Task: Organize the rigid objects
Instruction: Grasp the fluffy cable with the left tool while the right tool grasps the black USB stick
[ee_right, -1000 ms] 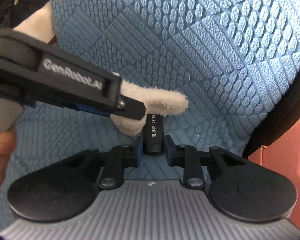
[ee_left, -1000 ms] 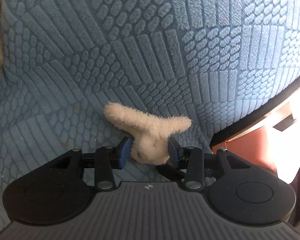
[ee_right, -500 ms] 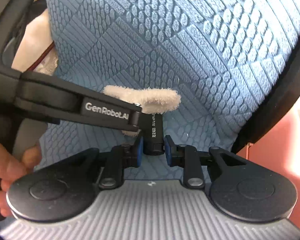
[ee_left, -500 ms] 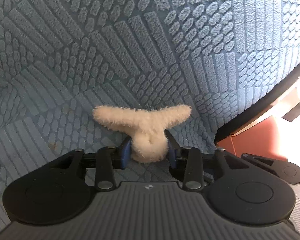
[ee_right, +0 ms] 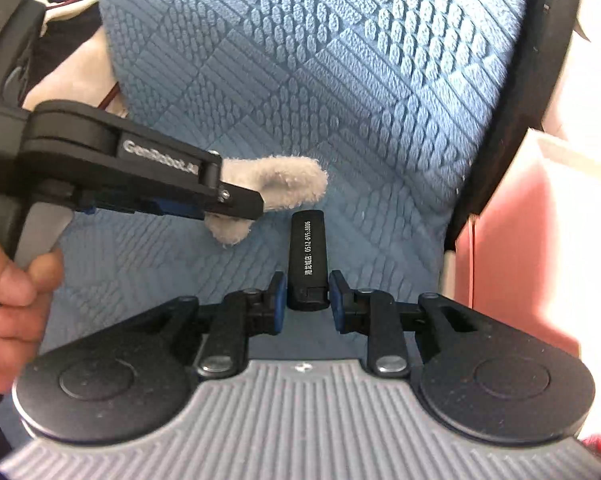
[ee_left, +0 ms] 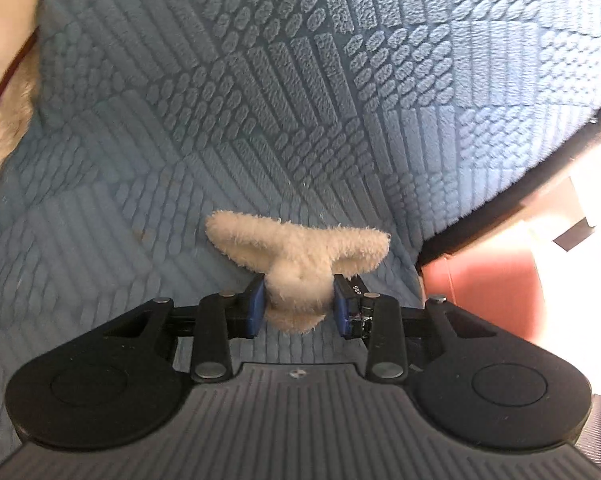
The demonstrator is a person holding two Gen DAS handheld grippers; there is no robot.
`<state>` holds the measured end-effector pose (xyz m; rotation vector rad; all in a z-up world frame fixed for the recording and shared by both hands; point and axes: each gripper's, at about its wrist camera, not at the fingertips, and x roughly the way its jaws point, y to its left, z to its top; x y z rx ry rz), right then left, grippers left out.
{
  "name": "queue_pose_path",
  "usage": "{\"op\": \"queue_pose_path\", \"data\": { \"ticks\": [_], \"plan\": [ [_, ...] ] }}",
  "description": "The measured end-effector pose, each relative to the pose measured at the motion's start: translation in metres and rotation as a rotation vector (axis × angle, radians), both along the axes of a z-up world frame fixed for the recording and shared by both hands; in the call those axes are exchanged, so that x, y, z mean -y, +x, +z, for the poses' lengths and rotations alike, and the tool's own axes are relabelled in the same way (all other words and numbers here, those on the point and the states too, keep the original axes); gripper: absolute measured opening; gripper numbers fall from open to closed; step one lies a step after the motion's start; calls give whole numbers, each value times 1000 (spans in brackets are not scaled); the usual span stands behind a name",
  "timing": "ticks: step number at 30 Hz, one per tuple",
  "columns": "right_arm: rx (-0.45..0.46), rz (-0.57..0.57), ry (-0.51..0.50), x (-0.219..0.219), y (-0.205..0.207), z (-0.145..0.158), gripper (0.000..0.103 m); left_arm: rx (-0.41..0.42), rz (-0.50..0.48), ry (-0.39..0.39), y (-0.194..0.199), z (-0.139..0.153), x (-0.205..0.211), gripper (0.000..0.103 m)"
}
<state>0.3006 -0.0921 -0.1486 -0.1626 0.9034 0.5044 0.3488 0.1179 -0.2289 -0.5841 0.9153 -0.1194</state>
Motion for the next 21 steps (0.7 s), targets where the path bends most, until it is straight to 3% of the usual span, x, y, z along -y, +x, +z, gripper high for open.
{"op": "queue_pose_path", "data": {
  "ticks": [12, 21],
  "plan": [
    [-32, -8, 7, -10, -58, -8, 26, 23, 20, 73, -100, 19, -4, 37],
    [-18, 4, -33, -13, -97, -10, 26, 38, 127, 101, -166, 20, -6, 37]
  ]
}}
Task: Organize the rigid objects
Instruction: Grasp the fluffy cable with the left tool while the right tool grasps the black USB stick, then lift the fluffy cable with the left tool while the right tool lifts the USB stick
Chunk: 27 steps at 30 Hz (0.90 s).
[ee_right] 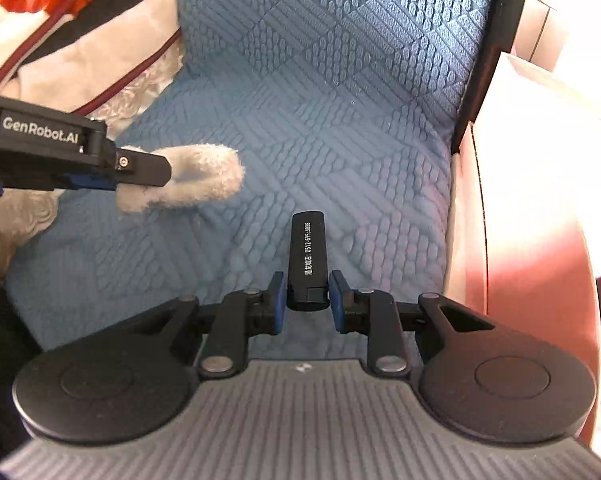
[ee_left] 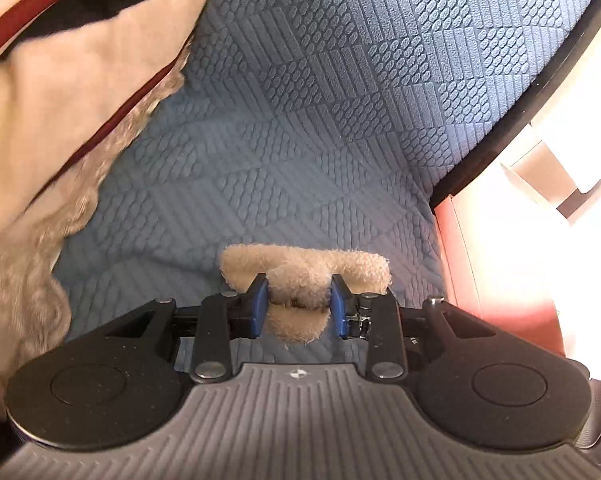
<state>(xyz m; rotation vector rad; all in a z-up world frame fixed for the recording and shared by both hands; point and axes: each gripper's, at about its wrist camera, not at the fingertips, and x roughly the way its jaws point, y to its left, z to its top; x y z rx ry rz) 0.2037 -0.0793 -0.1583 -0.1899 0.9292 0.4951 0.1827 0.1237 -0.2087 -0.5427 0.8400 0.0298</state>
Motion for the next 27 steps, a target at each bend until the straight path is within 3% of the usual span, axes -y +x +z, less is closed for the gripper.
{"op": "queue_pose_path", "data": {
  "ticks": [7, 11, 15, 20, 27],
  "plan": [
    [2, 7, -14, 7, -35, 2, 26, -41, 3, -18, -36, -8, 12, 37],
    [-13, -8, -16, 9, -43, 1, 26, -81, -42, 30, -36, -17, 21, 38],
    [-17, -16, -12, 9, -41, -1, 28, -90, -52, 3, -31, -21, 22, 44],
    [24, -18, -33, 2, -37, -3, 31, -98, -40, -45, -27, -26, 19, 45],
    [-26, -37, -44, -5, -25, -19, 31, -91, -29, -86, -23, -24, 12, 46]
  ]
}}
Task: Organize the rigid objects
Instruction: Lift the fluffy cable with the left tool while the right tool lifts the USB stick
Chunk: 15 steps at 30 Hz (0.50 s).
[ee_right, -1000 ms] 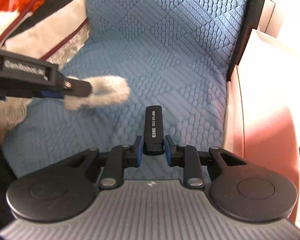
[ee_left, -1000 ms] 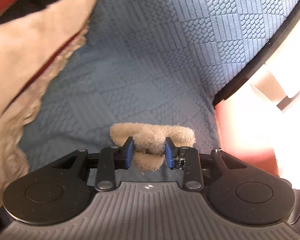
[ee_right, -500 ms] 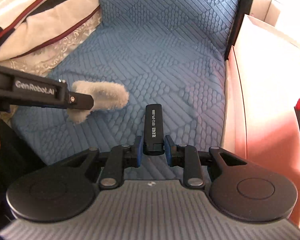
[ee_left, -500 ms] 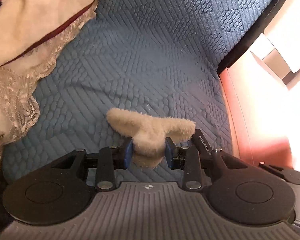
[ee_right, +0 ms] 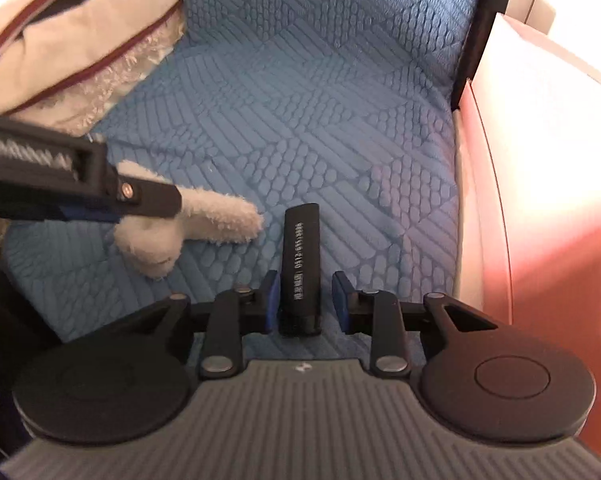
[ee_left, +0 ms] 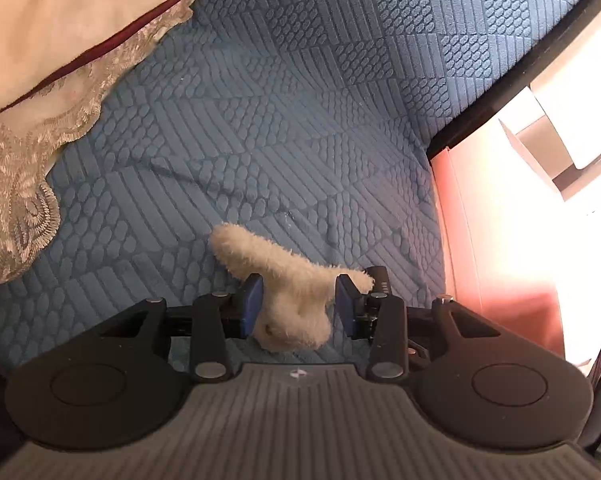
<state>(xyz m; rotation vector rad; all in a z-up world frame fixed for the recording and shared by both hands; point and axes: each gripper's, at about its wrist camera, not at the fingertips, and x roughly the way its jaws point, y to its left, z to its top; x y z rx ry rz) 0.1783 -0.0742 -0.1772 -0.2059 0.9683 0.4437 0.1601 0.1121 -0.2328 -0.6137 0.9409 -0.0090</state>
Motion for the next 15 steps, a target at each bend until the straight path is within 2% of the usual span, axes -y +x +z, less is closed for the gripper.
{"op": "queue_pose_path", "data": {
  "ticks": [7, 15],
  "plan": [
    [33, 45, -31, -6, -4, -1, 26, -4, -18, 0, 4, -1, 1, 46],
    [69, 33, -51, -4, -7, -1, 26, 4, -50, 71, 8, -1, 12, 46]
  ]
}}
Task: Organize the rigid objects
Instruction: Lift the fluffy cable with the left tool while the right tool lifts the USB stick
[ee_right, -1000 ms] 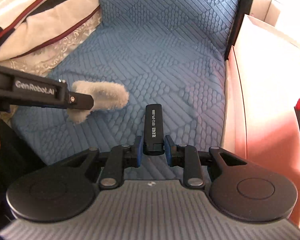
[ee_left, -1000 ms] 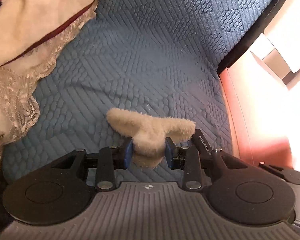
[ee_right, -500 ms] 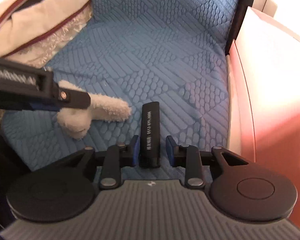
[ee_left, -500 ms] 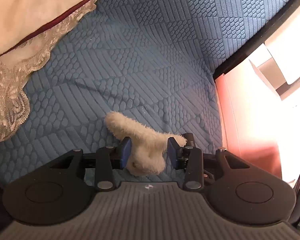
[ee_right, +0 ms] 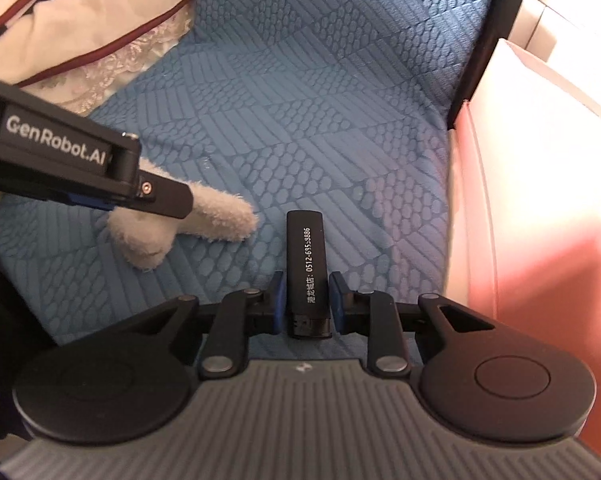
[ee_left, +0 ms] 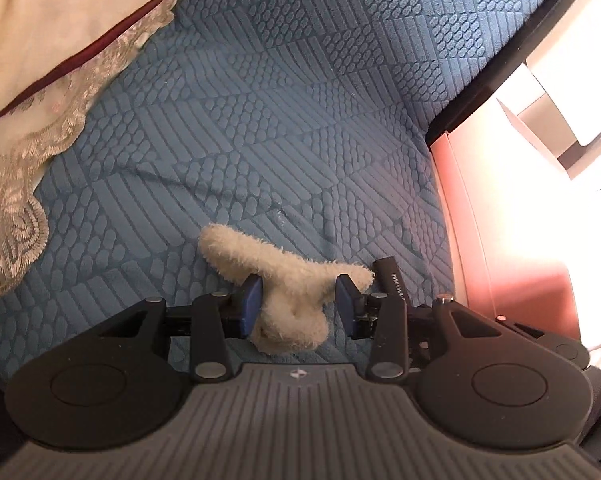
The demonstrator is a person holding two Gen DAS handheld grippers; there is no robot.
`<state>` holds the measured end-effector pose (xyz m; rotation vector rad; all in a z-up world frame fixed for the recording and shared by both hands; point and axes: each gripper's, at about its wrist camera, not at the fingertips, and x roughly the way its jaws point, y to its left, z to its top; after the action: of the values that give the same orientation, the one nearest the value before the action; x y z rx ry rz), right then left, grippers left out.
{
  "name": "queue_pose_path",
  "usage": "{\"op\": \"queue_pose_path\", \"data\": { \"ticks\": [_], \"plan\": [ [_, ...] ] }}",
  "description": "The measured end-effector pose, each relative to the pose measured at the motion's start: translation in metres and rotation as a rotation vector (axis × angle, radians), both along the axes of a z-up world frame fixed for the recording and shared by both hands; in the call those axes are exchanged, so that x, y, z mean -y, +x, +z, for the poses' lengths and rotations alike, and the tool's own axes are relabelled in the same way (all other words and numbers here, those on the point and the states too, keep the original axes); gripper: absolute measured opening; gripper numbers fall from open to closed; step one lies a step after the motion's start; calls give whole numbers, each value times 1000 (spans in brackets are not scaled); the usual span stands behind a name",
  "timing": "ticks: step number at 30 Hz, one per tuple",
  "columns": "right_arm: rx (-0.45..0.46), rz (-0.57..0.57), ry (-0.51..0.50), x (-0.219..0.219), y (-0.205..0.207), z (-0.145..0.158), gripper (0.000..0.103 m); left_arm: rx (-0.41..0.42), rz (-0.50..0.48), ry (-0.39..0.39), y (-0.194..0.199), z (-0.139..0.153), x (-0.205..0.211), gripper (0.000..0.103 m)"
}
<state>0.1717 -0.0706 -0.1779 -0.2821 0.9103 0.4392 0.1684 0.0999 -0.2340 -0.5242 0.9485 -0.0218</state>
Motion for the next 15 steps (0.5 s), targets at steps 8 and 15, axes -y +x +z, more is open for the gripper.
{"op": "queue_pose_path", "data": {
  "ticks": [8, 15],
  "plan": [
    [17, -17, 27, 6, -2, 6, 26, 13, -4, 17, 9, -2, 1, 46],
    [17, -24, 47, 10, -4, 10, 26, 30, 0, 26, 9, 1, 0, 34]
  ]
}}
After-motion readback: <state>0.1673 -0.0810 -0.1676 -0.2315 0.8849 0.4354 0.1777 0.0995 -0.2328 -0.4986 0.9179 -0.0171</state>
